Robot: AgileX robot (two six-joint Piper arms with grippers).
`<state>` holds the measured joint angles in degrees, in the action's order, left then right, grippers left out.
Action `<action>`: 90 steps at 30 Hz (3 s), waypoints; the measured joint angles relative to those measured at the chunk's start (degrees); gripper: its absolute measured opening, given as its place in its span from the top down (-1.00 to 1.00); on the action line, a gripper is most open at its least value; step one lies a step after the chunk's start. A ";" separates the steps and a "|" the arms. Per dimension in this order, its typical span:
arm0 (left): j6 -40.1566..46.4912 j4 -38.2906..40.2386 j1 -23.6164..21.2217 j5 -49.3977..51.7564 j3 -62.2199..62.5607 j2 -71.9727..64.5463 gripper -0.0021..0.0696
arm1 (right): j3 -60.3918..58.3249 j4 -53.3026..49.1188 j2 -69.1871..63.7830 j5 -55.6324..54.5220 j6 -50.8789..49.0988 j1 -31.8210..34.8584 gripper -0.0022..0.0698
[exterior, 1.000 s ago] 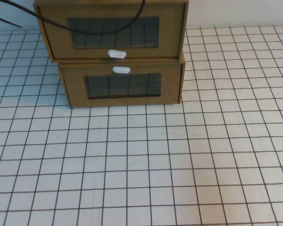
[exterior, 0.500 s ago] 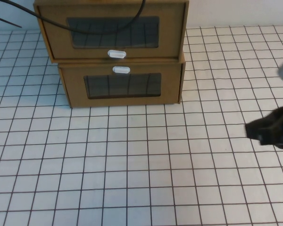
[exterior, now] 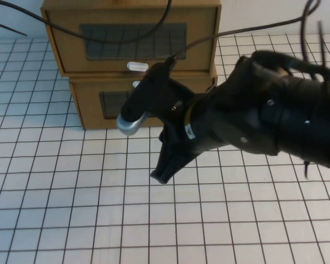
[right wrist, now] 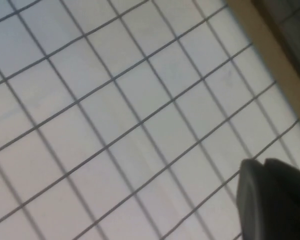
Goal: Open the shoe box
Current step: 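Pull the top drawer of the cardboard box fully open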
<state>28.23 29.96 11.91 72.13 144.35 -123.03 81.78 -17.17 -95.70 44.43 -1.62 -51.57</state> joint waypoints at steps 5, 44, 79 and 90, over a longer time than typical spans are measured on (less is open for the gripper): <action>-0.21 0.00 0.00 0.00 0.00 0.00 0.95 | 1.81 -10.79 -3.73 -5.66 -0.25 -1.11 0.96; -0.69 -0.09 0.00 0.00 0.00 0.00 0.95 | 17.43 -55.04 -23.87 -17.69 -13.39 1.86 0.14; -0.69 -0.21 0.00 0.00 0.00 0.00 0.95 | 17.56 -70.38 -26.70 -19.17 -25.66 4.12 0.54; -0.80 -0.21 0.00 0.00 0.00 0.00 0.95 | 17.56 -77.62 -27.51 -16.39 -35.17 3.64 0.82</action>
<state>27.43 29.75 11.91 72.13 144.35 -123.03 99.34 -94.80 -123.21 28.05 -36.79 -47.93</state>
